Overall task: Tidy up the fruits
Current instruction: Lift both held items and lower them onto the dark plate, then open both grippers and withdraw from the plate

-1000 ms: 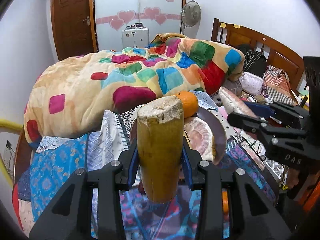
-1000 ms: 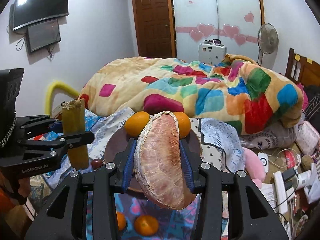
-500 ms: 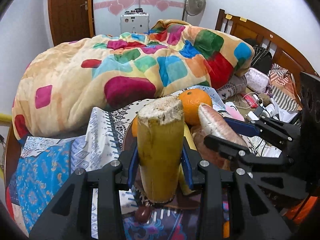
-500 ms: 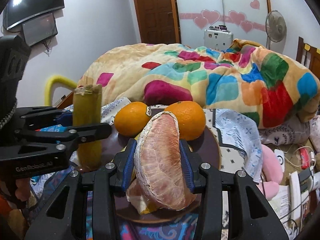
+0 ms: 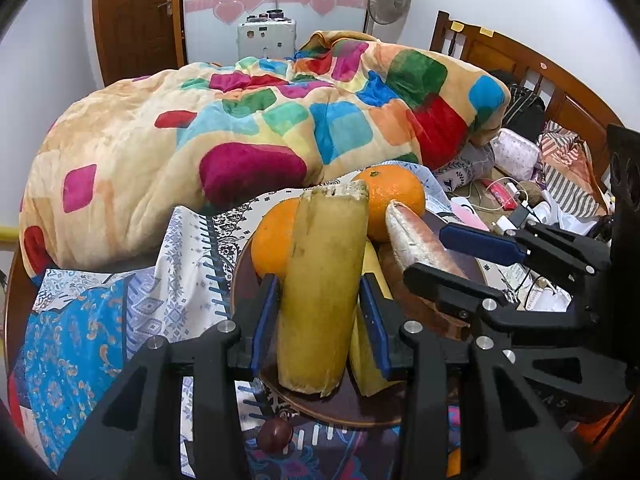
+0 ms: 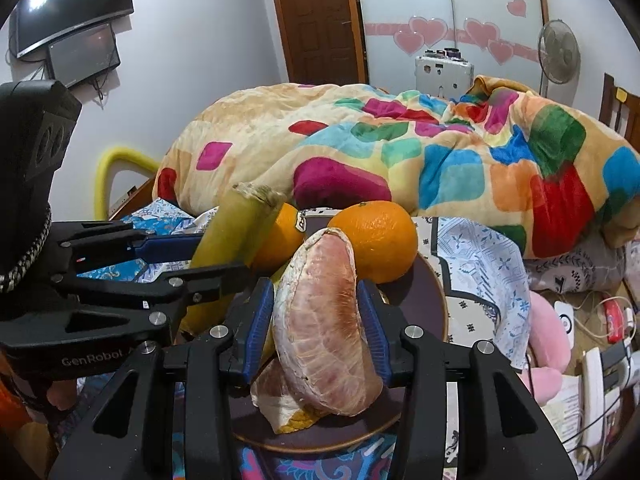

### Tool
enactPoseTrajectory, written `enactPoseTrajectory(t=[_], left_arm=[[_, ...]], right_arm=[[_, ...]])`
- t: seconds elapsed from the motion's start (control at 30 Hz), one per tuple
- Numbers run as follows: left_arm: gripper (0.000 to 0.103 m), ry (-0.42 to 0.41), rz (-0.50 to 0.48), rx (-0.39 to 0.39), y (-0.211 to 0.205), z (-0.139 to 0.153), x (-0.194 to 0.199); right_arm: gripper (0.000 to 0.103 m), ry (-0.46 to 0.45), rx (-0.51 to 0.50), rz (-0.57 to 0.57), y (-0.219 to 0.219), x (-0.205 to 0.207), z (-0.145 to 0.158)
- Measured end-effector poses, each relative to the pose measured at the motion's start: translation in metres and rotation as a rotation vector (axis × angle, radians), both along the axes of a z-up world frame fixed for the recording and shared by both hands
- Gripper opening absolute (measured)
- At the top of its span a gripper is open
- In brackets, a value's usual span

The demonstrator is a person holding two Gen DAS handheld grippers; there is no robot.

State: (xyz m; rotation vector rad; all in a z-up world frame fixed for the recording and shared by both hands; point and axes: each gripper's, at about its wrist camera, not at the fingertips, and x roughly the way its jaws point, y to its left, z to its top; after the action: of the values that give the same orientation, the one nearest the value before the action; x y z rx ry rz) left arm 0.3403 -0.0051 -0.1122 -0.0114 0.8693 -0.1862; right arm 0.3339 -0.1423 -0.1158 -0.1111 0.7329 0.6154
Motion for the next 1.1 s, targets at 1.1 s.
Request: enactPoseTrajectory(t=[1.1], left_arm=[[0.065, -0.07, 0.073, -0.03, 0.002, 0.029, -0.148]], right_arm=[[0.059, -0.1, -0.063, -0.062, -0.049, -0.125, 0.009]])
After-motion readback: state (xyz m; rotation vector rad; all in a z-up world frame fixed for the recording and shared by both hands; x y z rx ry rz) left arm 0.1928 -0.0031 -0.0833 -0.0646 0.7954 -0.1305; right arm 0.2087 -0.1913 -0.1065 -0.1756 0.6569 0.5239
